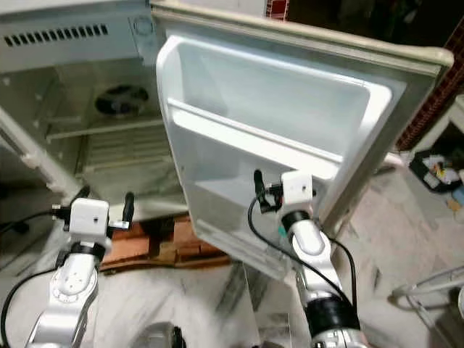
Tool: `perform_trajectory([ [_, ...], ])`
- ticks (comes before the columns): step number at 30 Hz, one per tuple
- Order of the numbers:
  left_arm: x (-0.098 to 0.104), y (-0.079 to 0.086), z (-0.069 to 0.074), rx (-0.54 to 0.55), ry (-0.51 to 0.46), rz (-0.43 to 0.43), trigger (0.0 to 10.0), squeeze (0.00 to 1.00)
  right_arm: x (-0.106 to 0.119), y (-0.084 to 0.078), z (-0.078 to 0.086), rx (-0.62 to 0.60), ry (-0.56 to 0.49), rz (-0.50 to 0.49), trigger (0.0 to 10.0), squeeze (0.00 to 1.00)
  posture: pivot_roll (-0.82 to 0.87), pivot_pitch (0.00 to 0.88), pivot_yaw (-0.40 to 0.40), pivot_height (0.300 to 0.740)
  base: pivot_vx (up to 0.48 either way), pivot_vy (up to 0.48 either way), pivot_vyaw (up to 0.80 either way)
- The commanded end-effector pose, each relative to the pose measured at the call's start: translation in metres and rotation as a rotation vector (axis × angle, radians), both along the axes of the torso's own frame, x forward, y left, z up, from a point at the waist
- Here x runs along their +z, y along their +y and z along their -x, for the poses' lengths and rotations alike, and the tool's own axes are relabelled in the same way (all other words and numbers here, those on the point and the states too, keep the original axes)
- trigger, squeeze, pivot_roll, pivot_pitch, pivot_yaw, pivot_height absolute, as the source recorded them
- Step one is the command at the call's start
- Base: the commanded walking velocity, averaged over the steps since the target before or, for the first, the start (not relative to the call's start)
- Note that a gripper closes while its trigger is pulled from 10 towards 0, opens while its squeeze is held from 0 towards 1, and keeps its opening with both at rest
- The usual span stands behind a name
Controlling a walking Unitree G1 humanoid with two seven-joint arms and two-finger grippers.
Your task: Restocking fridge
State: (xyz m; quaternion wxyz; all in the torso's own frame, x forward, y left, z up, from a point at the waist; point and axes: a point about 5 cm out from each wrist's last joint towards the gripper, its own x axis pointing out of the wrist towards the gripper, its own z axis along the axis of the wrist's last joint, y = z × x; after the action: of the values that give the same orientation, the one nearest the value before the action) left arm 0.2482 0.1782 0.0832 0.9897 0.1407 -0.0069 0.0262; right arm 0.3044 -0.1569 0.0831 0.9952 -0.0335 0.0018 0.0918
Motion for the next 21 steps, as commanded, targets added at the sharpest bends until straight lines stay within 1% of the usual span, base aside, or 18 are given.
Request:
perform_trajectory([
  [1, -0.006, 0.002, 0.001, 0.005, 0.022, -0.004, 10.0, 0.0, -0.007, 0.003, 0.002, 0.019, 0.047, -0.012, 10.0, 0.0, 0.0, 0.004, 0.008, 0.74, 0.0, 0.0, 0.0],
  [3, -0.008, 0.002, 0.001, 0.005, 0.026, -0.005, 10.0, 0.0, -0.013, 0.005, 0.004, 0.047, 0.093, -0.021, 10.0, 0.0, 0.0, 0.003, 0.008, 0.74, 0.0, 0.0, -0.2],
  [4, -0.009, 0.002, 0.0, 0.004, 0.027, -0.005, 10.0, 0.0, -0.018, 0.01, 0.007, 0.095, 0.115, -0.02, 10.0, 0.0, 0.0, 0.001, 0.009, 0.74, 0.0, 0.0, 0.0],
  [8, -0.008, -0.002, -0.002, -0.002, 0.021, -0.007, 10.0, 0.0, -0.019, 0.016, 0.011, 0.15, 0.124, -0.03, 10.0, 0.0, 0.0, 0.0, 0.009, 0.74, -0.186, 0.0, 0.0],
  [18, -0.007, -0.002, -0.002, -0.007, 0.017, -0.011, 10.0, 0.0, -0.018, 0.017, 0.01, 0.169, 0.125, -0.036, 10.0, 0.0, 0.0, 0.003, 0.01, 0.74, -0.252, 0.0, 0.0],
  [21, -0.008, -0.003, -0.002, -0.012, 0.02, -0.011, 10.0, 0.0, -0.016, 0.02, 0.009, 0.185, 0.117, -0.042, 10.0, 0.0, 0.0, 0.004, 0.011, 0.74, -0.251, 0.0, 0.0],
])
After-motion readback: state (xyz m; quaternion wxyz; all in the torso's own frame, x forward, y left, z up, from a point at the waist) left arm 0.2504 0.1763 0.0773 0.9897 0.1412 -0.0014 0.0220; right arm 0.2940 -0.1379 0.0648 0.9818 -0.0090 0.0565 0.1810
